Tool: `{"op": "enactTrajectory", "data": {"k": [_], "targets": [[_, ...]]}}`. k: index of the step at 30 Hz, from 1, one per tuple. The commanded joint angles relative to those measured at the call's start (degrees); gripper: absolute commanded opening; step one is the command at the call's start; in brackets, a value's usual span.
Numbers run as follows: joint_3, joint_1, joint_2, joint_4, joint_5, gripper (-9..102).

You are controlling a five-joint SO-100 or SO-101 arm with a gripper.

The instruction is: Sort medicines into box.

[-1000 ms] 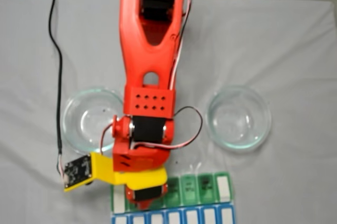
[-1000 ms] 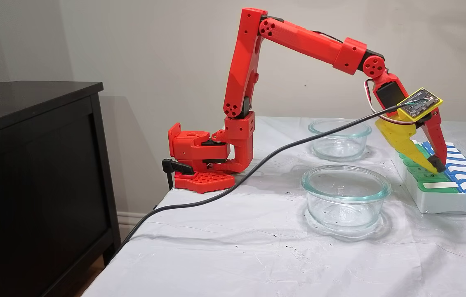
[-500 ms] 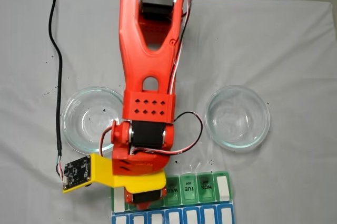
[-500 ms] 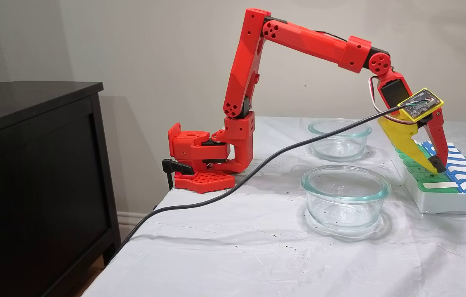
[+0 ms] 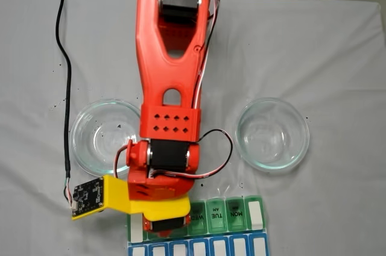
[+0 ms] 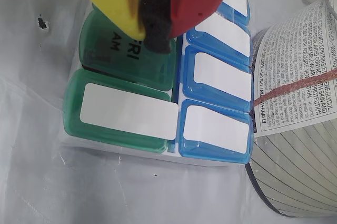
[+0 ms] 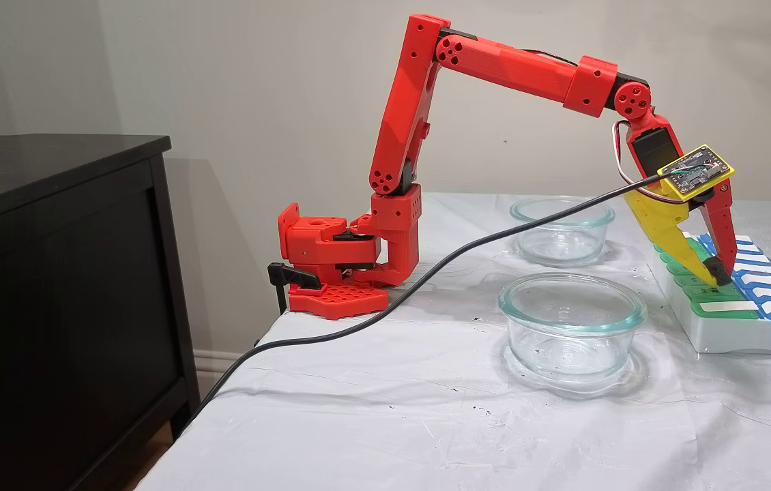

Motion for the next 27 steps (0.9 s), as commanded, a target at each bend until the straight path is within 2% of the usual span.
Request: {"op": "enactTrajectory", "data": {"k": [1, 14, 22, 27], "targets": [[1.23, 1.23, -0.26, -0.18, -1.14, 0], [6.42, 2.64, 5.36, 2.72, -2.11, 0], [9.40, 2.55, 7.73, -0.62, -1.93, 0], [12.57, 1.32, 18.11, -4.48, -2.81, 0]]}}
